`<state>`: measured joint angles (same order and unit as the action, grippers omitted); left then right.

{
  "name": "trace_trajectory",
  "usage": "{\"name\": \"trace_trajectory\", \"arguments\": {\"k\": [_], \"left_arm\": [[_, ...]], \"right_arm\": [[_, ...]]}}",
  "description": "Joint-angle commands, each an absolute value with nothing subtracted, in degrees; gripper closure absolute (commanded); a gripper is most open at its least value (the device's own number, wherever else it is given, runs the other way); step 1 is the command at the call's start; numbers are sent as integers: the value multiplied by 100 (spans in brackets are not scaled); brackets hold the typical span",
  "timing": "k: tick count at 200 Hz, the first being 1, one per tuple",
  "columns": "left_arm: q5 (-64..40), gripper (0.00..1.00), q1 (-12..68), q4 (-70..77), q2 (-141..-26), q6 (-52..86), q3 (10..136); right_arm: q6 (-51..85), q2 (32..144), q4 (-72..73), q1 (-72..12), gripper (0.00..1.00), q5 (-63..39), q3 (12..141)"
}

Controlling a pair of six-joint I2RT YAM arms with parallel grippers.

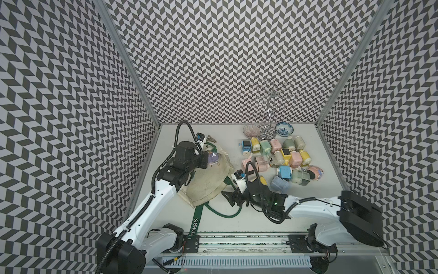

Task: Take out the pencil sharpeners from the tote bags
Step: Pick up the pencil sharpener from the canvas bag.

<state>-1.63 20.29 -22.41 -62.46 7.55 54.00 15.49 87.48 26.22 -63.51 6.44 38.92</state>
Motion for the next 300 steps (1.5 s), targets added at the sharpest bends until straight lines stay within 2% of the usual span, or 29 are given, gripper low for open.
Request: {"name": "trace_trajectory", "arguments": {"k": [1, 30, 61, 98, 133, 153, 181, 201, 243, 262, 300], "left_arm": [[-63, 100, 2052, -2127, -6086, 771, 5430], [-78, 100, 2050, -2166, -6178, 784, 5475], [-52, 100, 2037, -2143, -6194, 789, 5459], [-148, 100, 2035, -2134, -6234, 786, 5479], [-277, 100, 2048, -2110, -6198, 756, 5475], [-325, 100, 2055, -2096, -6161, 734, 5479], [-387, 100, 2081, -2045, -5982, 695, 5461], [-560, 100, 2116, -1889, -5792, 618, 5388], [-644, 100, 2139, -1883, -5809, 571, 5405], [-539, 100, 2140, -1920, -5842, 571, 5405], [-339, 100, 2144, -1995, -5952, 589, 5417]], "right_arm": [[1443, 9640, 3417, -6392, 12, 782, 4446], [1262, 11099, 3319, -6406, 9, 1512, 5712], [1041, 12537, 1794, -6397, 1, 2925, 7824], [491, 13083, 2864, -6188, 1, 3496, 8086], [-212, 13591, 3095, -6026, 1, 3998, 8780], [-174, 13594, 3176, -5867, 1, 3745, 8919], [322, 13867, 2299, -5519, 1, 2800, 9619], [172, 14050, 2066, -5421, 1, 1902, 9912], [495, 14194, 1522, -5370, 1, 1390, 10177], [682, 14100, 1292, -5372, 2, 908, 9967], [874, 13463, 1475, -5379, 0, 433, 8735]]}}
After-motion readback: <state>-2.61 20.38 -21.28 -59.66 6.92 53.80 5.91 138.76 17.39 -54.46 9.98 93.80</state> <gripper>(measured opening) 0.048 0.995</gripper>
